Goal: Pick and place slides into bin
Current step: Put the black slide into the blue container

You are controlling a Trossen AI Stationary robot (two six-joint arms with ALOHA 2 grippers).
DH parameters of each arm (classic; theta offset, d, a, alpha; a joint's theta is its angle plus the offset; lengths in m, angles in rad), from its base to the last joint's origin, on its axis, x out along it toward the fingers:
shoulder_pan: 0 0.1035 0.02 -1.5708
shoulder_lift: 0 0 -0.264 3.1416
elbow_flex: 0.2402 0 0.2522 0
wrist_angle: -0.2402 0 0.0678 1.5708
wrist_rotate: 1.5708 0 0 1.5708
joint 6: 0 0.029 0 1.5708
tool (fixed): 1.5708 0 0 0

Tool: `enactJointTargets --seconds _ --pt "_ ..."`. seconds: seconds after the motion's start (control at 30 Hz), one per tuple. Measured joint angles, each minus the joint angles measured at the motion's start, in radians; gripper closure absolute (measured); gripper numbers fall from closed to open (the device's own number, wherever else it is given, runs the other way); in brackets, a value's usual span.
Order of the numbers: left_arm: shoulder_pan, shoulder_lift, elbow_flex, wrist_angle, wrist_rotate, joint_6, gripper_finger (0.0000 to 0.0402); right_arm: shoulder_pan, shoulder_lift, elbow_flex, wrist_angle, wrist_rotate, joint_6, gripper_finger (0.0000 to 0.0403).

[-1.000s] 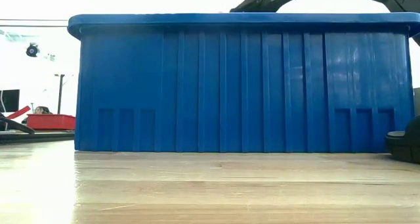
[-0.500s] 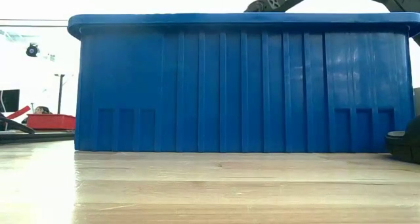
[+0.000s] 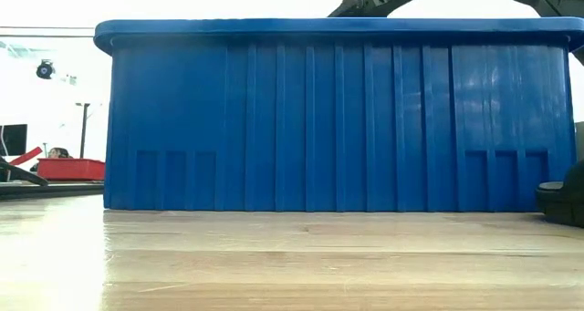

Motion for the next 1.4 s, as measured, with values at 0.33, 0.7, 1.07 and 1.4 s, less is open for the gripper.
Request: enactJointTargets --seconds 0.33,0.7,1.07,1.4 --pt "0.0 0.003 0.0 0.0 0.001 0.0 0.0386 0.001 0.001 0.08 -0.133 -0.004 0.047 0.0156" --pt "0.0 0.005 0.0 0.0 0.002 -0.001 0.0386 0.001 0.001 0.206 -0.163 -0.126 0.091 0.0129" --pt "0.0 0.005 0.0 0.0 0.002 -0.002 0.0386 0.024 -0.008 0.438 -0.317 -0.18 0.12 0.0147" --pt "0.0 0.009 0.0 0.0 0.002 -0.001 0.0386 0.261 -0.157 0.55 -0.427 -0.102 0.132 0.0169"
